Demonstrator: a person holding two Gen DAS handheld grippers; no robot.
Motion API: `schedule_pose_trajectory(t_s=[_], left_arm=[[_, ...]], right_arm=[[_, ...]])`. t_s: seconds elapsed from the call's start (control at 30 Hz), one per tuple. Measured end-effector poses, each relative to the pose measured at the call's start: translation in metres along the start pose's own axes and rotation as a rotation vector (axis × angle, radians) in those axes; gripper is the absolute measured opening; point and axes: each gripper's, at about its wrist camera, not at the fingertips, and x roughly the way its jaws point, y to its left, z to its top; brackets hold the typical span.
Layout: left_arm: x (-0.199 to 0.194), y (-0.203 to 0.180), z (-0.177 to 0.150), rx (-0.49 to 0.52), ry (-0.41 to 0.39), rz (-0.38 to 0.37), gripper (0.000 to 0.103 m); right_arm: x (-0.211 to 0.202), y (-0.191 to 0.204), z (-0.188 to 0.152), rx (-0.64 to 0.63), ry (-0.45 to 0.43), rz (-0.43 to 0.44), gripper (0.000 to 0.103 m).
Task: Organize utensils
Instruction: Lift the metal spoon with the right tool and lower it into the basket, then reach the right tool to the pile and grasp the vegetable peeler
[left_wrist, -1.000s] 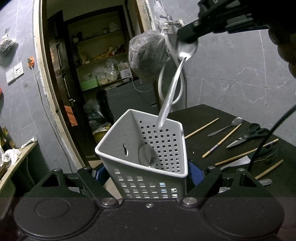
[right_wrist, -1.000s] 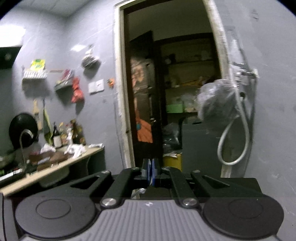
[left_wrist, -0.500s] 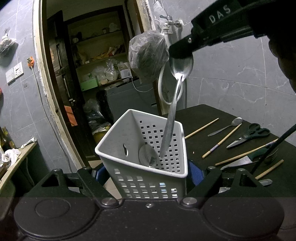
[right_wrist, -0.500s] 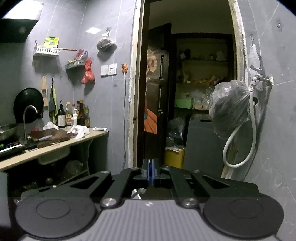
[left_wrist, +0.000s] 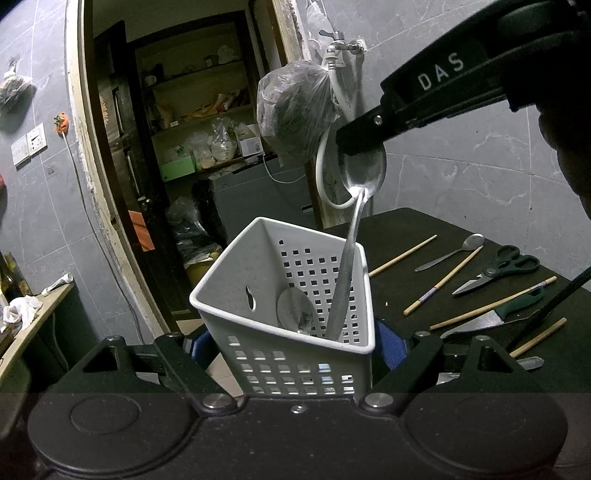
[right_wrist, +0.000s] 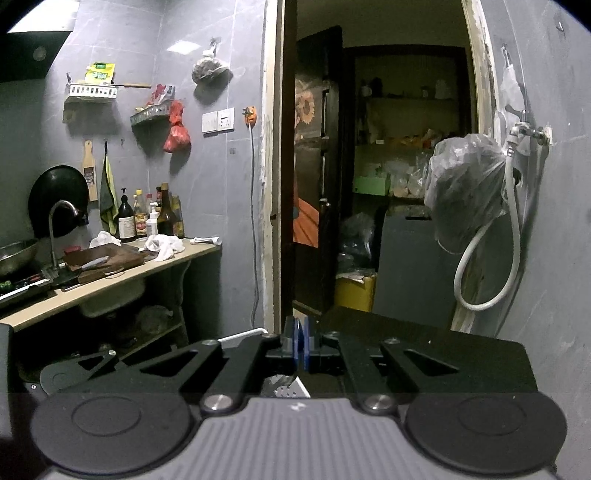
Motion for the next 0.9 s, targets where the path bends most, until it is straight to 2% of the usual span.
schedule_pose_trajectory(t_s=[0.23, 0.3, 0.43, 0.5, 0.77, 0.83, 0.9], left_arm=[[0.0, 0.0, 0.0, 0.001, 0.0, 0.0, 0.086], [0.0, 0.0, 0.0, 0.0, 0.0, 0.001, 0.086], [-0.001, 0.0, 0.0, 0.0, 0.0, 0.003, 0.086], [-0.001, 0.0, 0.0, 0.0, 0.0, 0.003, 0.086], [-0.001, 0.0, 0.0, 0.0, 0.0, 0.003, 0.086], [-0.001, 0.0, 0.0, 0.001, 0.0, 0.003, 0.086], [-0.001, 0.0, 0.0, 0.001, 0.0, 0.003, 0.086]], right_arm=[[0.004, -0.003, -0.001, 0.014, 0.026, 0.008, 0.006], [0.004, -0.005, -0.002, 0.024, 0.03, 0.011, 0.009], [0.004, -0.009, -0.002, 0.04, 0.028, 0.003, 0.033], [0.002, -0.011, -0.002, 0.046, 0.022, -0.01, 0.036], [0.0, -0.021, -0.004, 0.082, 0.015, -0.066, 0.069], [-0.001, -0.024, -0.005, 0.093, 0.012, -0.089, 0.085], [-0.002, -0.026, -0.006, 0.106, 0.007, -0.114, 0.094]])
